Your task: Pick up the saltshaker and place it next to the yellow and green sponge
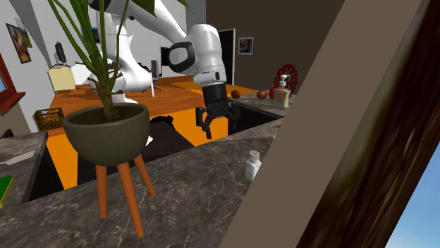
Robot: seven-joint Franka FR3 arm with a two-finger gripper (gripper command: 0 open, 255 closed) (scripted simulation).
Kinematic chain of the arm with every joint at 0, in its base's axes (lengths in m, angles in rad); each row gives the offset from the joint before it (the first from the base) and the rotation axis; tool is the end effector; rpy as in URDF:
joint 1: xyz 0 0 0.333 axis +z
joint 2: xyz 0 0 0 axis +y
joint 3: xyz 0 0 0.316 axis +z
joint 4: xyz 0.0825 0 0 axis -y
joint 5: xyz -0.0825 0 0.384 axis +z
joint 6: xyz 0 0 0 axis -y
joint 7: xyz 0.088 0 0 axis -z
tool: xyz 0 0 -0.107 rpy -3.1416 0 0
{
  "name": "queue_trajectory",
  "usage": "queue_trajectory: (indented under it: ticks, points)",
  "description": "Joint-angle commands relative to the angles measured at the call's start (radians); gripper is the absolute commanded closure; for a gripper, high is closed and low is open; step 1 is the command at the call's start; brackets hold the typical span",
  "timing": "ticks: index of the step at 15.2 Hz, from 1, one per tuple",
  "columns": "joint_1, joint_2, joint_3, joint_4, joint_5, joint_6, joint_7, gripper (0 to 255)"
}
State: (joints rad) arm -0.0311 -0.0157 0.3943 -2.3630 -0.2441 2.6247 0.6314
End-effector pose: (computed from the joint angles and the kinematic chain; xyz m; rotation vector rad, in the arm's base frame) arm 0.4866 0.1912 0.3600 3.0954 -0.1108 0.4912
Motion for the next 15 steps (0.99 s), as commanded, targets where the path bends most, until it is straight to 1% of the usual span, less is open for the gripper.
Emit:
queue_trajectory:
  ticks: [1,4,7,8,15]
  points:
    - [0.007,0.084,0.012,0.055,-0.094,0.019,0.105,0]
    - [0.046,0.212,-0.009,0.147,-0.226,0.037,0.239,0]
    - [0.104,0.334,-0.05,0.251,-0.326,0.043,0.345,0]
    - [0.116,0.355,-0.058,0.271,-0.339,0.043,0.36,0]
    - [0.146,0.448,-0.105,0.316,-0.407,0.086,0.407,0]
